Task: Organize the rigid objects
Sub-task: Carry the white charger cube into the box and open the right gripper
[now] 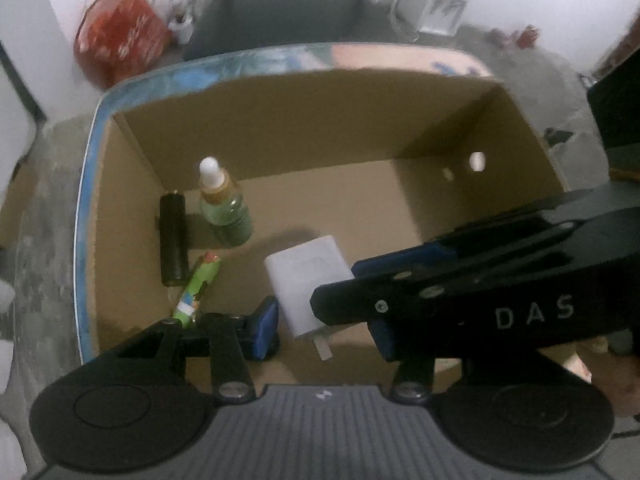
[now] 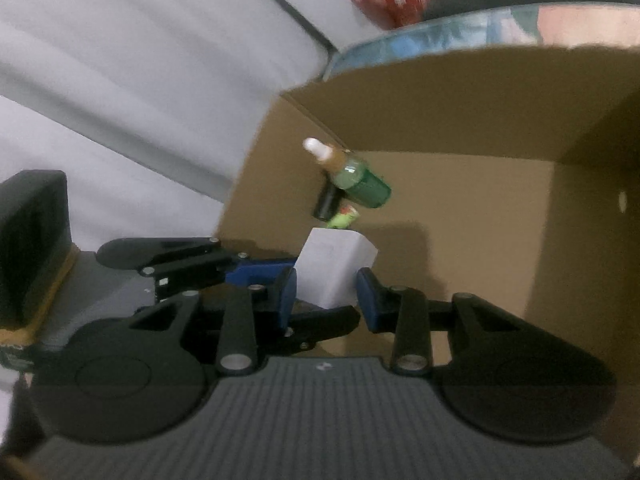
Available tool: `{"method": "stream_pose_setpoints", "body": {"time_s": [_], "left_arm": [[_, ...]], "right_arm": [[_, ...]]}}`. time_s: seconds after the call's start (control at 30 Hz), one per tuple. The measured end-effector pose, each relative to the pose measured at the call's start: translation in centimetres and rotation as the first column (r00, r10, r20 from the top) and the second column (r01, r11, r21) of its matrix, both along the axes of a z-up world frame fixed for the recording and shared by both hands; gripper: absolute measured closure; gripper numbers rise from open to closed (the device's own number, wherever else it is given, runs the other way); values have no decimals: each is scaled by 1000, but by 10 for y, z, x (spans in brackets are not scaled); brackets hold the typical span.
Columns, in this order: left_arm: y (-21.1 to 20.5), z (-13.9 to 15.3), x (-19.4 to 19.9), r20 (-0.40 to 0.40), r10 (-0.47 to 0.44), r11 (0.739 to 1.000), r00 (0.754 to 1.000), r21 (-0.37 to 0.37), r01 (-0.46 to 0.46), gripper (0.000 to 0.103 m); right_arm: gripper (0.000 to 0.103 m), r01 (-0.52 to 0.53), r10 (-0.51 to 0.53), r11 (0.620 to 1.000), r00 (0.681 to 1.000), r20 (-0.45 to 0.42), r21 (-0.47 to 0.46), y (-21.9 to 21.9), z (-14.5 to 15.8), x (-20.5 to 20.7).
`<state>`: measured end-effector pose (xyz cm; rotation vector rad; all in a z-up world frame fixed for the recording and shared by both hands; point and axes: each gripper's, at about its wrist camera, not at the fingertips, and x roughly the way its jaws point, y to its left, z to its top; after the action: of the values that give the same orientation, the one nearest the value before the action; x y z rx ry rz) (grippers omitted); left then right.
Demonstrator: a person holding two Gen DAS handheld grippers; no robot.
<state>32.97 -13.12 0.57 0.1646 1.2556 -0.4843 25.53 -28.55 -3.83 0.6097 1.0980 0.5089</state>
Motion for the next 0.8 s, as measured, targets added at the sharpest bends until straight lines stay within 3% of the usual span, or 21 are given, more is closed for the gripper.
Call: {"method": "stream_pose_setpoints", "body": {"time_s": [0.2, 0.37, 0.4, 0.5, 0.6, 0.8], "left_arm": [[2, -20, 19, -46, 40, 997, 998, 71, -37, 53], [6, -30, 29, -74, 94, 992, 993, 86, -87, 54], [7, -29, 29, -72, 98, 993, 993, 79, -92, 50], [9, -21, 24, -51, 93, 994, 994, 62, -90, 37], [14, -7, 15, -30, 94, 995, 995, 43, -93, 35], [29, 40, -15, 48, 96, 995, 994, -32, -94, 31]], "right_arm": [[70, -53, 50, 998, 995, -82, -30, 11, -18, 26], [70, -76, 73, 996, 994, -76, -45, 21, -24, 38], [70, -78, 74, 996, 995, -73, -47, 22, -25, 39], [69, -77, 74, 996, 995, -67, -37, 17, -26, 41], [66, -65, 62, 996, 997, -44, -64, 17, -23, 38], [62, -19, 22, 999, 996, 87, -32, 0, 23, -6]]}}
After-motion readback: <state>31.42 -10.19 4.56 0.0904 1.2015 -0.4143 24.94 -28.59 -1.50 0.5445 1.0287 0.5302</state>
